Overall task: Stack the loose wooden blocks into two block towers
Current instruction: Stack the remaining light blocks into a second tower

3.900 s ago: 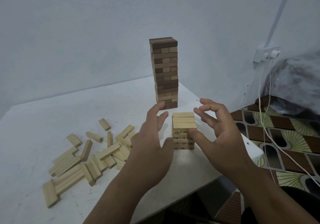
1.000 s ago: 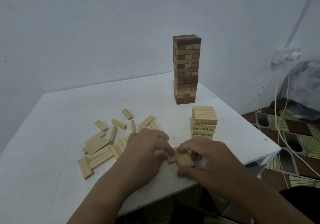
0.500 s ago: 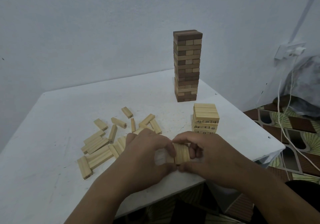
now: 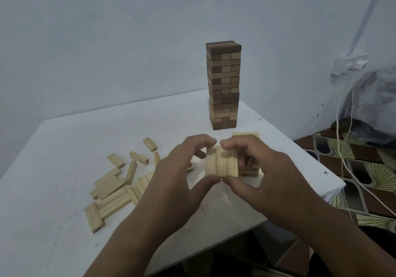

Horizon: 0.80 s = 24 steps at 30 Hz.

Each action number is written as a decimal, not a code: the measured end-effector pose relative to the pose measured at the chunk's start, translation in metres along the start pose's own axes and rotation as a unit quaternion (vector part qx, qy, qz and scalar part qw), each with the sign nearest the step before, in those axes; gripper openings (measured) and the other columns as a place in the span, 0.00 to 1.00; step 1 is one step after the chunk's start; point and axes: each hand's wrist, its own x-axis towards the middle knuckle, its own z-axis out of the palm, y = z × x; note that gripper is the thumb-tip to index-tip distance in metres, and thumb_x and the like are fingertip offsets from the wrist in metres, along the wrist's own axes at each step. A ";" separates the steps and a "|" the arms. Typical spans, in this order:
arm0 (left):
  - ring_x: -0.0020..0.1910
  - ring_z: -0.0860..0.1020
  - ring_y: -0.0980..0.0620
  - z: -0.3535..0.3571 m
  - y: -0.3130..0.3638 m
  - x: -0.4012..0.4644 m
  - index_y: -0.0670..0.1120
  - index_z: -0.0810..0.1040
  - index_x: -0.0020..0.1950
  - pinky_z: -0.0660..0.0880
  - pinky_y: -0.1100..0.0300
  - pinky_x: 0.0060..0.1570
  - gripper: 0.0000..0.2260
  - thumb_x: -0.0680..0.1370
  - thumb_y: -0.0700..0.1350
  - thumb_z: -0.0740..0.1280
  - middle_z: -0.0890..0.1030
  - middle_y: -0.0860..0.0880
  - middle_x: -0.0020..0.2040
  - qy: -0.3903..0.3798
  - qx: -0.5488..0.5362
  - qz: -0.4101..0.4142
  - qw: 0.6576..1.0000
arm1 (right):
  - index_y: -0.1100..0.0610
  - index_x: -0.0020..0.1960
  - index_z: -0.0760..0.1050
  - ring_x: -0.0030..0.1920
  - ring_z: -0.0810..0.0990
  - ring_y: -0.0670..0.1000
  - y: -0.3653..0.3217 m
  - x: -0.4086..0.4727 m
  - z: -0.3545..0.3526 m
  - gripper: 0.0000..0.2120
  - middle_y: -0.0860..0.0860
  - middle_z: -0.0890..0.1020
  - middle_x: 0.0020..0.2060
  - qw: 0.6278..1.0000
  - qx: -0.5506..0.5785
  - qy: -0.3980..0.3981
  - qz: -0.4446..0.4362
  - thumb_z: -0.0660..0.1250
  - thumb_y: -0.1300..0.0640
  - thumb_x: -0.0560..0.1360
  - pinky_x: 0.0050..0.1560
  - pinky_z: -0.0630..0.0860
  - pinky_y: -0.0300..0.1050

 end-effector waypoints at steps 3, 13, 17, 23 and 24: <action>0.59 0.74 0.63 0.008 0.006 0.013 0.60 0.68 0.67 0.70 0.70 0.54 0.26 0.74 0.47 0.74 0.73 0.68 0.61 0.026 -0.009 0.019 0.999 | 0.40 0.61 0.68 0.49 0.75 0.42 0.002 0.006 -0.010 0.28 0.39 0.76 0.48 1.000 -0.014 0.021 -0.009 0.75 0.55 0.67 0.42 0.72 0.27; 0.61 0.73 0.60 0.042 0.018 0.050 0.61 0.64 0.69 0.75 0.52 0.59 0.24 0.77 0.48 0.70 0.72 0.65 0.63 0.040 -0.026 0.024 0.999 | 0.36 0.66 0.60 0.55 0.71 0.37 0.029 0.019 -0.037 0.30 0.33 0.72 0.57 0.999 -0.037 -0.004 0.036 0.72 0.54 0.73 0.45 0.71 0.24; 0.63 0.71 0.59 0.051 0.019 0.058 0.64 0.62 0.69 0.73 0.52 0.63 0.26 0.77 0.48 0.70 0.73 0.62 0.66 0.014 -0.037 -0.024 0.999 | 0.30 0.65 0.53 0.54 0.72 0.38 0.041 0.023 -0.040 0.33 0.38 0.73 0.62 0.996 -0.057 -0.025 0.056 0.71 0.51 0.73 0.43 0.71 0.26; 0.69 0.66 0.58 0.056 0.021 0.061 0.69 0.56 0.67 0.58 0.57 0.65 0.27 0.75 0.58 0.67 0.69 0.63 0.70 -0.032 -0.007 -0.083 0.996 | 0.32 0.70 0.54 0.56 0.72 0.39 0.054 0.023 -0.037 0.35 0.36 0.72 0.64 0.995 -0.071 -0.038 0.058 0.71 0.50 0.73 0.49 0.73 0.32; 0.69 0.65 0.59 0.055 0.022 0.061 0.70 0.55 0.67 0.57 0.57 0.65 0.27 0.73 0.61 0.65 0.68 0.63 0.70 -0.029 -0.004 -0.086 0.996 | 0.33 0.71 0.54 0.56 0.72 0.39 0.055 0.022 -0.037 0.35 0.35 0.71 0.64 0.995 -0.069 -0.037 0.056 0.71 0.49 0.73 0.49 0.73 0.32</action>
